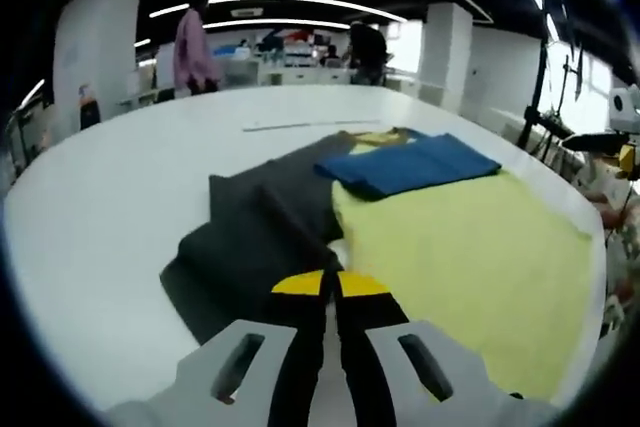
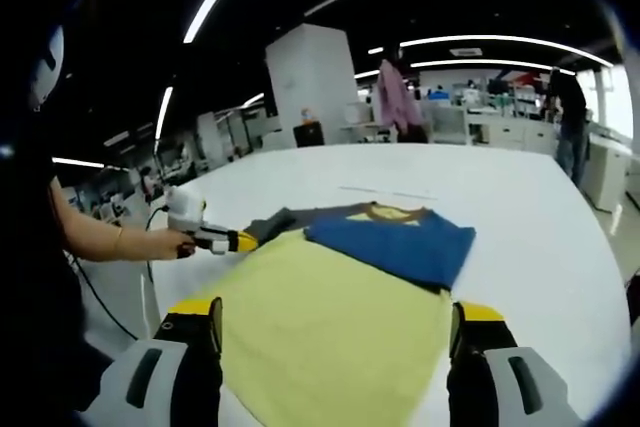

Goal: Fold the garment on the visible template until the final outline fits inside the template.

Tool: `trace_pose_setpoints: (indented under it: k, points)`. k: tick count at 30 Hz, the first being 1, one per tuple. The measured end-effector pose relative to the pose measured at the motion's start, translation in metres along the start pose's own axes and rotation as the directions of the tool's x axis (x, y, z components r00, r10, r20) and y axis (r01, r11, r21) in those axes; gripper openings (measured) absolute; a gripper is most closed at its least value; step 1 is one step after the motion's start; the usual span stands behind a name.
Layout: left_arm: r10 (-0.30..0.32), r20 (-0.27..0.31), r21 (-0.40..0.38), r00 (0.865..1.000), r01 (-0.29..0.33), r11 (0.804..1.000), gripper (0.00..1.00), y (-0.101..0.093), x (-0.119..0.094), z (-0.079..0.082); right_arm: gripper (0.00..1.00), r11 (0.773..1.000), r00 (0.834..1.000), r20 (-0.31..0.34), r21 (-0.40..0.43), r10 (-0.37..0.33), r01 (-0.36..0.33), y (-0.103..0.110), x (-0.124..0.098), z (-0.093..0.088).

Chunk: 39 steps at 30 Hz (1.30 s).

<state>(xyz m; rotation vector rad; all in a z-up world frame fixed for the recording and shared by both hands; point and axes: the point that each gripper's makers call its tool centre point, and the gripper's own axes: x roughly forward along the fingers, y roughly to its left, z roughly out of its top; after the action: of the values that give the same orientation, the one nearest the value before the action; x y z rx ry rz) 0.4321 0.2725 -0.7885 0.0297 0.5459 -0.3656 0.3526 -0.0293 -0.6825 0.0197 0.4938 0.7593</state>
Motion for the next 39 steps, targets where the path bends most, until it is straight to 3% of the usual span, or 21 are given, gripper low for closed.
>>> trace_pose_setpoints:
  k: [6, 10, 17, 21, 31, 39]
  points:
    - [0.007, -0.001, 0.000, 1.000, -0.007, 1.000, 0.10, 0.000, -0.007, -0.001, 0.94, 1.000, 1.000, 0.001, 0.000, 0.000, 0.000, 0.001, 0.000, 0.001]
    - [0.044, 0.021, 0.018, 0.999, -0.045, 0.999, 0.19, 0.005, -0.016, 0.004, 0.94, 1.000, 1.000, 0.003, -0.001, -0.002, 0.002, 0.001, 0.000, 0.001]
    - [0.132, 0.048, -0.009, 0.990, -0.131, 0.991, 0.33, 0.028, -0.031, 0.011, 0.94, 1.000, 1.000, 0.006, -0.002, -0.002, 0.002, 0.004, 0.000, 0.002]
    - [0.173, 0.038, -0.018, 0.984, -0.172, 0.985, 0.37, 0.042, -0.035, 0.007, 0.94, 1.000, 1.000, 0.008, -0.001, 0.000, 0.000, 0.005, 0.000, 0.002]
    - [0.290, 0.001, -0.090, 0.957, -0.289, 0.953, 0.34, 0.071, -0.041, -0.006, 0.94, 1.000, 1.000, 0.008, 0.002, -0.007, 0.006, 0.005, 0.000, 0.001]
    - [0.323, -0.035, -0.100, 0.946, -0.325, 0.940, 0.27, 0.077, -0.036, -0.018, 0.94, 1.000, 1.000, 0.009, 0.010, -0.018, 0.018, 0.003, -0.002, 0.001]
